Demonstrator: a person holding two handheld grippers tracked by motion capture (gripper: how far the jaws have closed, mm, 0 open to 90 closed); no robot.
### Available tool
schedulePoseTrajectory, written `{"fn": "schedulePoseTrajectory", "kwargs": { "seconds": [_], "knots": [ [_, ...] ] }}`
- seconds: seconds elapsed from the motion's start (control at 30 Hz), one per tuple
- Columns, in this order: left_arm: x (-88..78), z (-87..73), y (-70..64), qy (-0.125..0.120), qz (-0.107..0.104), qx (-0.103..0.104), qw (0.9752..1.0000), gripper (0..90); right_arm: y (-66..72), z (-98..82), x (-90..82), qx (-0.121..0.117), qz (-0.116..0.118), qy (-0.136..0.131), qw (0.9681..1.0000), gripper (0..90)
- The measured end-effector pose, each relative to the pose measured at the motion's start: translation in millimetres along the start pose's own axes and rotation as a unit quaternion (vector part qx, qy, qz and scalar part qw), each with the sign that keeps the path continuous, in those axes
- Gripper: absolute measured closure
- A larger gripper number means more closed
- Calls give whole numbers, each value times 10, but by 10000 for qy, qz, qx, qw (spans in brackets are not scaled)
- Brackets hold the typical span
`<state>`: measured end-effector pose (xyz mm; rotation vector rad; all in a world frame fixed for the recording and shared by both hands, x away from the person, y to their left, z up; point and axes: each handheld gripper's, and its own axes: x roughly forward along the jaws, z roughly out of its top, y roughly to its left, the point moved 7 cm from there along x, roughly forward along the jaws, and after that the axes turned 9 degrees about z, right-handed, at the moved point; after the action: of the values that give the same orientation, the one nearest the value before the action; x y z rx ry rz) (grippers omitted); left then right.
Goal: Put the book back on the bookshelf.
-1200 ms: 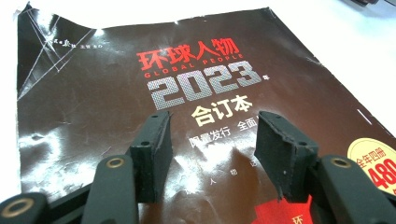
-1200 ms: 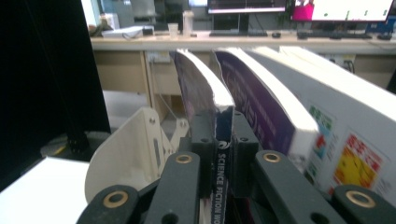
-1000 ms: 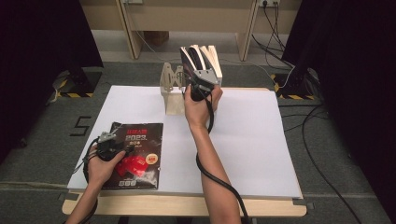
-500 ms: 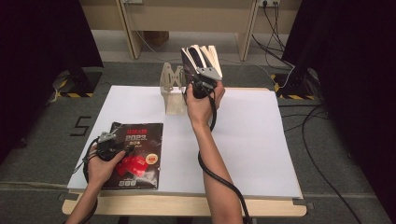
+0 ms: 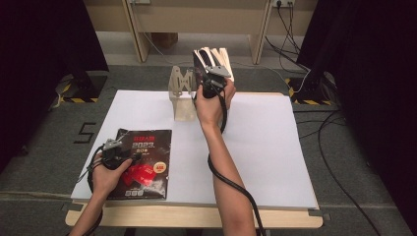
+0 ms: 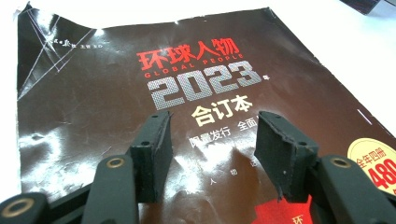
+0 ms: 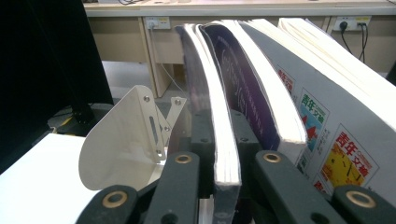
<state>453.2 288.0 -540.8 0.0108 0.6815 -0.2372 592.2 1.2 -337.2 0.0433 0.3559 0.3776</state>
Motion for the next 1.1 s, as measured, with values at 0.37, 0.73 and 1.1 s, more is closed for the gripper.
{"fn": "schedulePoseTrajectory", "kwargs": {
  "seconds": [0.37,0.73,1.1],
  "knots": [
    [-1,0,4,5,-26,-35,10000,452,64,62,39,-145,-74,-455,9988,849],
    [2,2,3,-14,-31,-43,10000,452,65,61,149,-252,-266,-535,9979,848],
    [0,1,1,0,-10,-20,10000,451,25,7,164,-243,-389,-545,9975,831]
  ]
}}
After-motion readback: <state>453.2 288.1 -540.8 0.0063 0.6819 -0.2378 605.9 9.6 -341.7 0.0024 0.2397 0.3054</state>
